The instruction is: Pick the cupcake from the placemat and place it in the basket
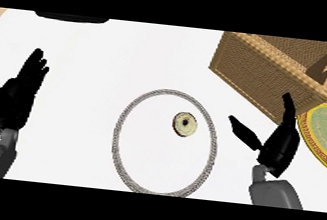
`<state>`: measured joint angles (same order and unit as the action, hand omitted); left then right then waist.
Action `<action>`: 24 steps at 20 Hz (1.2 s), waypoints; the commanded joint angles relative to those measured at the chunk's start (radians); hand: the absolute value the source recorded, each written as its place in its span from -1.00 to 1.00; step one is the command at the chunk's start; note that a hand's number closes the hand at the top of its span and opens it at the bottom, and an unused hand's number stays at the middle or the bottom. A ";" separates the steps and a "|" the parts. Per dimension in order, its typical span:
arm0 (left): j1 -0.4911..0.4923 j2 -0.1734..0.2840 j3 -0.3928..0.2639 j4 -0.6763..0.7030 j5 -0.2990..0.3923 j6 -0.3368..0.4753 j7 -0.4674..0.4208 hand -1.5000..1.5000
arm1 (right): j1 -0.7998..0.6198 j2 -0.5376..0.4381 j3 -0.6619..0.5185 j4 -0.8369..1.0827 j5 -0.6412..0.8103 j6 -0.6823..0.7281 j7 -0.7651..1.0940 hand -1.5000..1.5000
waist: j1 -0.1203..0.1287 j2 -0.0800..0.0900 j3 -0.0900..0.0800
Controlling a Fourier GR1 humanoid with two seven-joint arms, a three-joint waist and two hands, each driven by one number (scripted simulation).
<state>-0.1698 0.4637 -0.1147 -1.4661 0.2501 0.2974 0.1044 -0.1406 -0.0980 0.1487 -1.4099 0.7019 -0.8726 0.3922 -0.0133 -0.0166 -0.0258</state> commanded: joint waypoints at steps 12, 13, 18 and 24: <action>0.010 -0.011 0.006 0.016 -0.003 -0.001 -0.007 0.00 | -0.092 0.096 0.205 -0.277 0.198 0.712 0.876 -1.00 | -0.013 -0.004 0.017; 0.001 -0.022 0.005 0.035 -0.005 -0.005 -0.021 0.00 | -0.121 0.096 0.222 -0.319 0.203 0.761 0.939 -1.00 | -0.012 0.002 0.019; -0.003 -0.025 0.000 -0.018 -0.027 0.018 0.039 0.00 | -0.169 0.097 0.252 -0.467 0.286 0.795 1.092 -1.00 | 0.009 0.010 0.024; -0.038 -0.042 0.004 0.009 -0.033 -0.018 0.017 0.00 | -0.146 0.097 0.280 -0.466 0.298 0.758 1.080 -1.00 | 0.010 0.015 0.025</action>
<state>-0.1734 0.4269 -0.1125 -1.4599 0.2256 0.2891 0.1070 -0.2449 -0.0136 0.4220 -1.8547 0.9858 -0.1325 1.2351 -0.0067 -0.0066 -0.0028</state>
